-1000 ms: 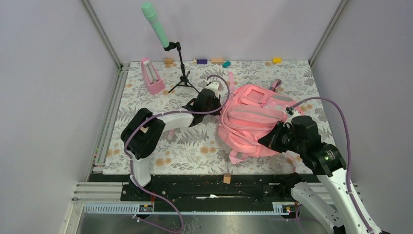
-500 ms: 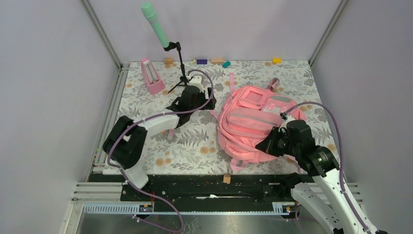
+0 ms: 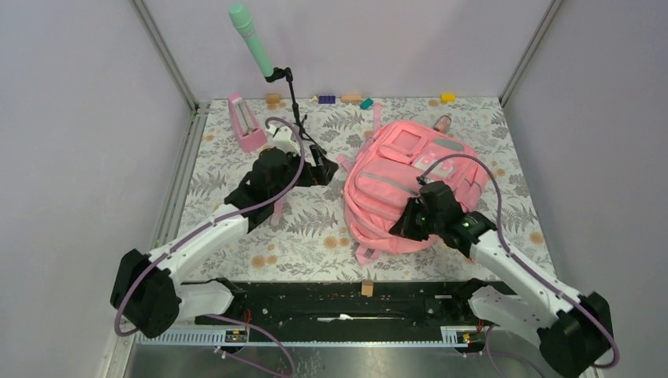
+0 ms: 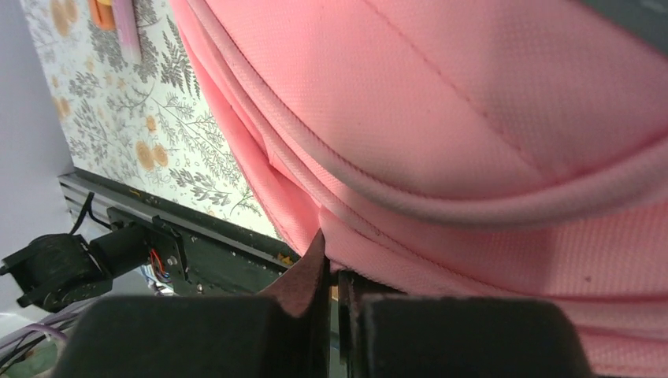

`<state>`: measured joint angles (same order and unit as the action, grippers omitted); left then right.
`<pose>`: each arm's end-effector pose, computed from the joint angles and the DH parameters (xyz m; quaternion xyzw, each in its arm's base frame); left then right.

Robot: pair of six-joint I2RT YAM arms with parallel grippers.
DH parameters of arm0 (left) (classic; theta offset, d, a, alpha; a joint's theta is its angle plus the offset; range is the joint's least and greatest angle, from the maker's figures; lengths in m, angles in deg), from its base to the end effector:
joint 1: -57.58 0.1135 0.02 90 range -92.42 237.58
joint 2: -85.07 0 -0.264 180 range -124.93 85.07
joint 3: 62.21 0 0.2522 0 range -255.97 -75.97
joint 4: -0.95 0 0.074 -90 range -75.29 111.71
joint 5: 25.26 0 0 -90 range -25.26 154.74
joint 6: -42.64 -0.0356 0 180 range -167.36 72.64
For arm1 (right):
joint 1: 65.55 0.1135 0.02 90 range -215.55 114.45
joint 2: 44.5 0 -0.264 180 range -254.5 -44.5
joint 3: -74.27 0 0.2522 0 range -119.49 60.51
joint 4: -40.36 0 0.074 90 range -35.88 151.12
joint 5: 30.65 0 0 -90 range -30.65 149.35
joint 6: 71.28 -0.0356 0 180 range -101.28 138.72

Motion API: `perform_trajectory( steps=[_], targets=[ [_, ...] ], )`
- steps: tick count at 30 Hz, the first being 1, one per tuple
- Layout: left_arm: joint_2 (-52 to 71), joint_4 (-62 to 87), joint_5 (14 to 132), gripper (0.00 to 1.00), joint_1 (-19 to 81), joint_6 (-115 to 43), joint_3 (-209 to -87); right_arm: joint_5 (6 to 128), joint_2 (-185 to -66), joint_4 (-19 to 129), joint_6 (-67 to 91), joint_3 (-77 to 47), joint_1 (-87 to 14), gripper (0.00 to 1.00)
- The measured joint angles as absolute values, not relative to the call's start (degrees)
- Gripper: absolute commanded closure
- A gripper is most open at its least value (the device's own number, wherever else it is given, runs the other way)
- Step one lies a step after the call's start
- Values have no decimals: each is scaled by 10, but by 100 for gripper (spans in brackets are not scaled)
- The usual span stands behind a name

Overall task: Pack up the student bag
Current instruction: Unzip the student bag at the center of the board.

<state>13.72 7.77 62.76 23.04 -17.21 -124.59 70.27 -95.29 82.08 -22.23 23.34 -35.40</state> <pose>0.2397 -0.1635 0.2945 0.0201 0.7972 -0.3111 0.5170 0.1581 0.0997 0.2464 0.0466 0.9076 0.3080 0.2817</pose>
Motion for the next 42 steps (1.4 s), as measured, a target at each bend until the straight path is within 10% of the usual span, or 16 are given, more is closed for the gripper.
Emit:
perform_trajectory(
  steps=[14,26,42],
  targets=[
    [223,269,745,1,306,-189,-1264,628,-1192,680,-262,123,-234,91],
    [125,267,802,1,332,-171,-1286,645,-1173,679,-241,120,-223,17],
    [-11,177,879,11,327,-85,-1310,636,-965,826,-96,120,-480,6]
  ],
)
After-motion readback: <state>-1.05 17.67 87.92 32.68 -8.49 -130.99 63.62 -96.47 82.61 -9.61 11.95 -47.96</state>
